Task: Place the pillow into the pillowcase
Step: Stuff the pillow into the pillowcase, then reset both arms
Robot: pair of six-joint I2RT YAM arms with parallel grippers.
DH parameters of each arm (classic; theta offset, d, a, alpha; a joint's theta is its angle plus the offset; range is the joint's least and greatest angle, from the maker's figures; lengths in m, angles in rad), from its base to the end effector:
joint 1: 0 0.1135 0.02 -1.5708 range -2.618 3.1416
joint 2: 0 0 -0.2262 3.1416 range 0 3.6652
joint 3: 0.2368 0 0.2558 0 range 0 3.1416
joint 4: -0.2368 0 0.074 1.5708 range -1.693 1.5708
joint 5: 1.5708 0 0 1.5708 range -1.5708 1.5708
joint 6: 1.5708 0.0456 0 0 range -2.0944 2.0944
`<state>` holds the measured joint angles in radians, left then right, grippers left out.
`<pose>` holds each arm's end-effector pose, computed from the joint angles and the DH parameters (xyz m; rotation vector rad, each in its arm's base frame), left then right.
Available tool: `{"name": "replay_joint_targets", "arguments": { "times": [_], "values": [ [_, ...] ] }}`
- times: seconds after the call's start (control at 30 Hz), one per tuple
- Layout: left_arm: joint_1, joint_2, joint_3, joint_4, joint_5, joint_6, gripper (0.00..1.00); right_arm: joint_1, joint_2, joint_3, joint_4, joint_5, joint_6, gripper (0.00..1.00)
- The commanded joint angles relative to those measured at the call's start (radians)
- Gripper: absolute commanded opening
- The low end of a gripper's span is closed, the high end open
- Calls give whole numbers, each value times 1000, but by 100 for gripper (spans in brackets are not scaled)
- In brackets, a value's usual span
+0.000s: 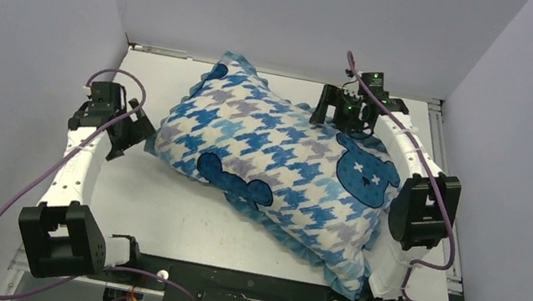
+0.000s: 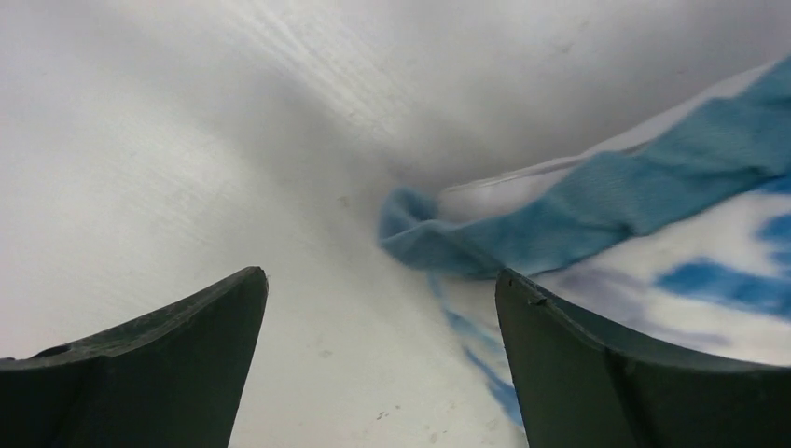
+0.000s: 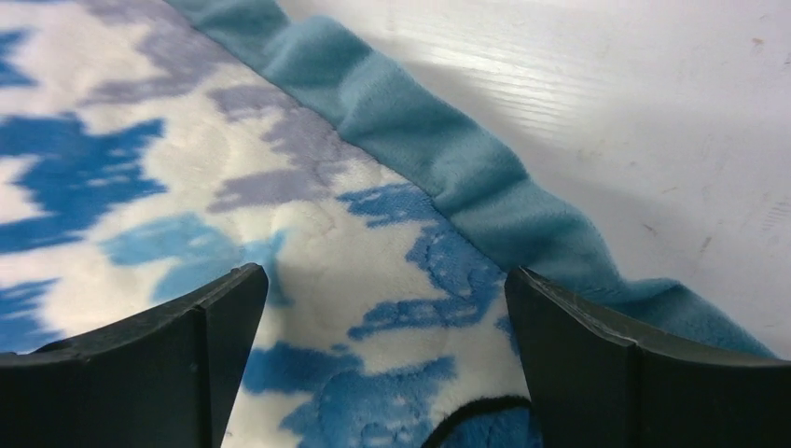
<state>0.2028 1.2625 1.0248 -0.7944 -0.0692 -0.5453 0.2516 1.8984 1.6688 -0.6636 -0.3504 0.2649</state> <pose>0.2623 0.0572 0.2262 -0.9728 2.4104 -0.0336 0.4046 0.1202 0.2385 -0.1391 2.4981 0.6521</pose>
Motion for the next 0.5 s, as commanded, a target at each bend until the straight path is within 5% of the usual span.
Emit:
{"name": "replay_joint_targets", "arguments": {
  "times": [0.0,0.17,0.47],
  "values": [
    [2,-24,24,269,207,-27,90,-71,-183,-54,110,-234,172,95],
    [-34,86,-81,559,514,-160,90,-153,-269,-182,365,-508,437,90],
    [-327,89,-195,757,519,-304,90,-134,-245,-185,852,-713,730,90]
  ]
}}
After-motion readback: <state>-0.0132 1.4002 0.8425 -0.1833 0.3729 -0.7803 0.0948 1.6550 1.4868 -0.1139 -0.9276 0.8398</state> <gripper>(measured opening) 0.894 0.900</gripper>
